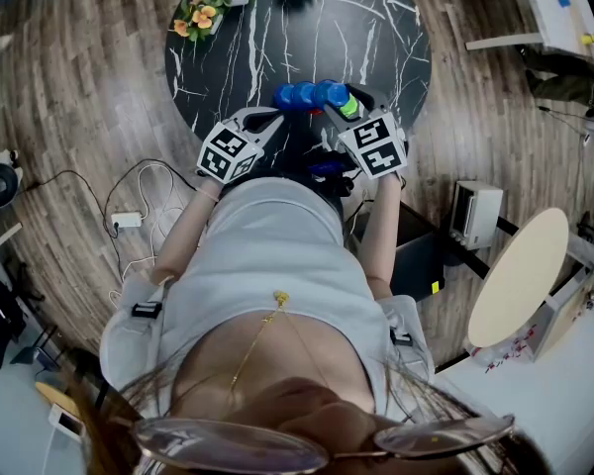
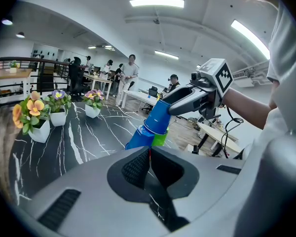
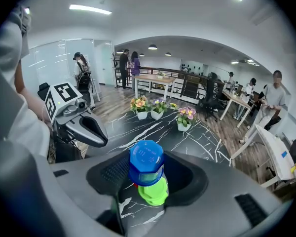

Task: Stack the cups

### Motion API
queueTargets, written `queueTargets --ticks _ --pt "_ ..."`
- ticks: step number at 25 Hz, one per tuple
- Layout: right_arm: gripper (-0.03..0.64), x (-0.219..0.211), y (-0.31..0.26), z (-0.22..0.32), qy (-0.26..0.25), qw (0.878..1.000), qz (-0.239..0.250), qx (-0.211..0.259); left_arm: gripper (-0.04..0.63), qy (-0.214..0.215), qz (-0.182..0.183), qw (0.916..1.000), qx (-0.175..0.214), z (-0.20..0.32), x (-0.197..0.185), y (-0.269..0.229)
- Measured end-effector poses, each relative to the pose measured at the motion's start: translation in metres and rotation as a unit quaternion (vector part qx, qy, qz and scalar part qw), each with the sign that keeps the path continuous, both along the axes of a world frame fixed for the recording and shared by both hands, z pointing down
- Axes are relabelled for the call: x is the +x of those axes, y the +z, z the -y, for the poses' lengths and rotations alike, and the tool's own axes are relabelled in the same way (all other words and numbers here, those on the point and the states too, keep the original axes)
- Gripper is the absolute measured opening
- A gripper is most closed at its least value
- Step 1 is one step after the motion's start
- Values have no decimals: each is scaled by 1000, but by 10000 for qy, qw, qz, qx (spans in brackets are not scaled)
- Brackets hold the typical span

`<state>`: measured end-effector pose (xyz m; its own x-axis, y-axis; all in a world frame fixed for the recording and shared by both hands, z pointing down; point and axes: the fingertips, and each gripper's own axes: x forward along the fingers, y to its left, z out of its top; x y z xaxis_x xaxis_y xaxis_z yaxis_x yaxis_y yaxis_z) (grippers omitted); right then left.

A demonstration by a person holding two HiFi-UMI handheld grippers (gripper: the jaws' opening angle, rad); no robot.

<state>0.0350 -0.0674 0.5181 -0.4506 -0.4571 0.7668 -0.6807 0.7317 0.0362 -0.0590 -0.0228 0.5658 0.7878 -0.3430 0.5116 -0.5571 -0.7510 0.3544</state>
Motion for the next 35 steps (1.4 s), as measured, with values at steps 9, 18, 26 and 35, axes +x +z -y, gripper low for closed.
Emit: queueTargets --ticks 9,18,26,35 --pt "224 -2 1 0 -33 10000 14 40 34 -1 -3 10000 -9 0 0 1" --pt "235 -2 0 -2 -118 9999 36 90 34 -6 1 10000 -18 0 0 0" --pt "270 -2 -8 1 -1 9994 269 237 34 -16 -9 10000 -20 1 -1 1" --pt "270 8 -22 2 269 9963 599 546 34 -78 -39 10000 39 5 -2 -4"
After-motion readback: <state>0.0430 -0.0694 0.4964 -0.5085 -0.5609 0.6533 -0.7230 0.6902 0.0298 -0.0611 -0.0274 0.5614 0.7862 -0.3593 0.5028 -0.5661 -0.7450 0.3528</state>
